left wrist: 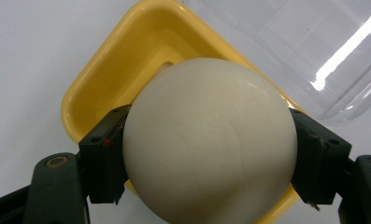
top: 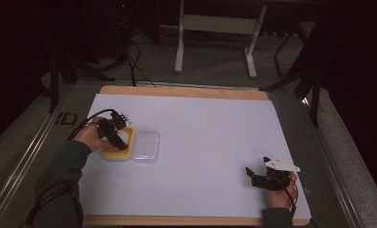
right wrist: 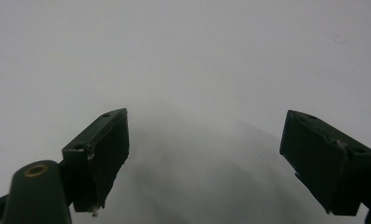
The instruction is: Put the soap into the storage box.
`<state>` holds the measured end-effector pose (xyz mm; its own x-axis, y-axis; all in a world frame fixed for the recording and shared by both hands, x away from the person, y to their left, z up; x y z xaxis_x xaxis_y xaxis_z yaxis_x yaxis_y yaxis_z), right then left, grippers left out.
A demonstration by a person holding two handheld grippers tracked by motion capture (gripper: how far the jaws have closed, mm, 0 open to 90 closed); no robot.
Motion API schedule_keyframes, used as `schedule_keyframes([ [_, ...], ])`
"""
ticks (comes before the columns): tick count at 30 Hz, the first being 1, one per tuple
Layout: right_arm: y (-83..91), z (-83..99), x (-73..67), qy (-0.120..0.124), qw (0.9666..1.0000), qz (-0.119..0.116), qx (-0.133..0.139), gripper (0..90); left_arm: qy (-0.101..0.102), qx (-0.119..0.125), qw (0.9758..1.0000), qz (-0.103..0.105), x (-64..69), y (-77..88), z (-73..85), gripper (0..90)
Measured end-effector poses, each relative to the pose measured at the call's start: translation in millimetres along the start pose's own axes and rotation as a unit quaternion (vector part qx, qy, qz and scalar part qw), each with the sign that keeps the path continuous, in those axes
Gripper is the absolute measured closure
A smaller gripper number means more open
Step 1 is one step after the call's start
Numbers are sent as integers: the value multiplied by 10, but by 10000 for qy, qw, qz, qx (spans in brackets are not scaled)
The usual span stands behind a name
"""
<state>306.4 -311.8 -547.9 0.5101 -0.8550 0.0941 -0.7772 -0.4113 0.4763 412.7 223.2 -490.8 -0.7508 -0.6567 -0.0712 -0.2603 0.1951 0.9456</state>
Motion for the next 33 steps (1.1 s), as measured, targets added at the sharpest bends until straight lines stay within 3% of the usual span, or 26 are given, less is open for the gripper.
schedule_keyframes([
  [9, 0, 0, 0, 14, 10000, -1, 6, 157, 0, -57, 10000, 16, -42, -81, 24, 254],
  [14, -1, 0, -1, 10, 10000, -2, 1, 156, -67, -162, 9998, 58, -51, -135, 40, 254],
  [21, -4, 0, -4, 25, 10000, -4, -18, 157, -180, -111, 9996, 160, -66, -175, 43, 254],
  [25, -3, 0, -2, 19, 10000, -9, -9, 157, -226, -239, 9992, 223, -63, -216, 48, 254],
  [33, -5, 0, -4, 32, 10000, -4, -19, 157, -148, -110, 9989, 421, -120, -220, 102, 252],
])
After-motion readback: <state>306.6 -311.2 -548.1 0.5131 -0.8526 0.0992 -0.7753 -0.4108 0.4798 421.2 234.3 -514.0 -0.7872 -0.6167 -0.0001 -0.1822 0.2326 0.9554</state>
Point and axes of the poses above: each handheld gripper's, and its own axes: y roughly backward along the jaws, z roughly out of its underside, x roughly to its right, the point moved 2 cm from there along -y, roughly forward along the jaws, and after that the axes turned 6 degrees about x, right-handed, at the moved point
